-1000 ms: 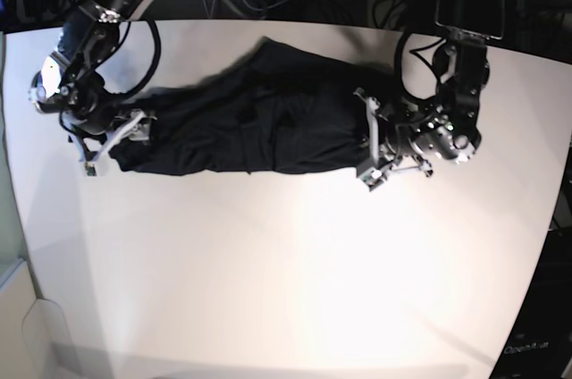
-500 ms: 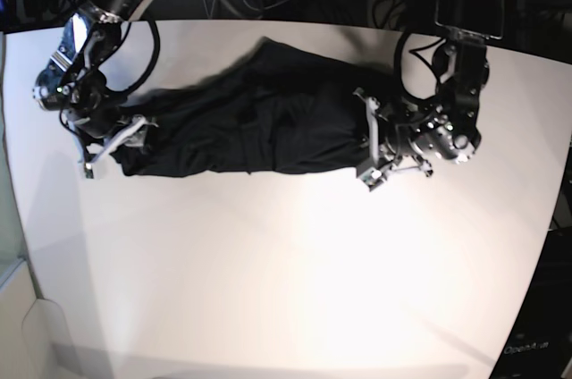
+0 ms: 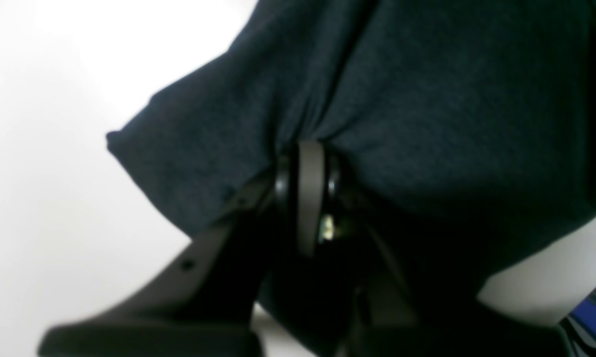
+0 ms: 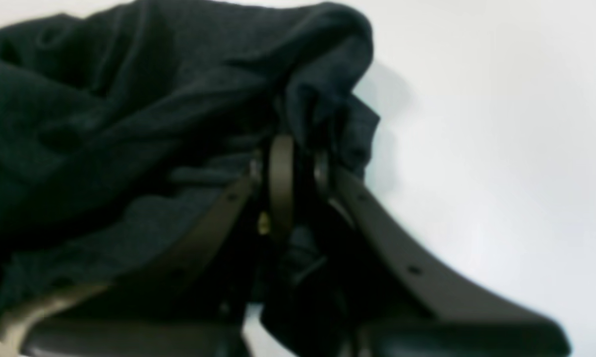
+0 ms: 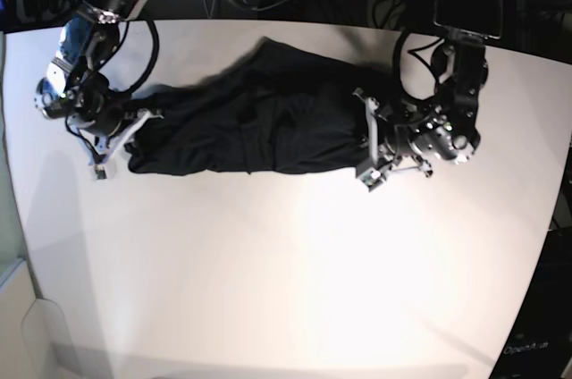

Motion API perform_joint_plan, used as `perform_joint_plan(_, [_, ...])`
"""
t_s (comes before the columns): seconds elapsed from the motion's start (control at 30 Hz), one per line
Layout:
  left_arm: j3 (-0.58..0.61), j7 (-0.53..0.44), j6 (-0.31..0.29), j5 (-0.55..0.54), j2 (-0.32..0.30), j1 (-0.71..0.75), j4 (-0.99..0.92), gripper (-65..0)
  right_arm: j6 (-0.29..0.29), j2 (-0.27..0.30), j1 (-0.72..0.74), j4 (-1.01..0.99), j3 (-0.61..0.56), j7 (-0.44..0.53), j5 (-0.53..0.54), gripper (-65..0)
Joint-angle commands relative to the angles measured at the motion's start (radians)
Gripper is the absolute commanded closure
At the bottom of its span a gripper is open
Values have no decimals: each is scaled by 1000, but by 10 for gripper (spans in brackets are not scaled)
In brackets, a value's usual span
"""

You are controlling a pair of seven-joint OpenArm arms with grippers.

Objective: Fold the T-shirt properly
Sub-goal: 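Lift the strip end with the right gripper toward the left gripper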

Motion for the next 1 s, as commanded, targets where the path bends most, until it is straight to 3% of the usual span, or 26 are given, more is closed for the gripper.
perform_joint_plan(0.0, [1, 68, 9, 66, -2, 11, -8, -16, -4, 12, 1, 53, -11, 15, 15, -6])
perform_joint_plan(0.37, [4, 68, 9, 66, 0, 11, -9, -16, -4, 5, 1, 332, -172, -146, 15, -6])
perform_joint_plan(0.8, [3, 65, 9, 66, 47, 9, -9, -16, -4, -139, 26, 374, -285, -323, 16, -6])
perform_joint_plan(0.97, [3, 65, 9, 66, 58, 11, -9, -16, -4, -143, 72, 380, -298, -390, 27, -6])
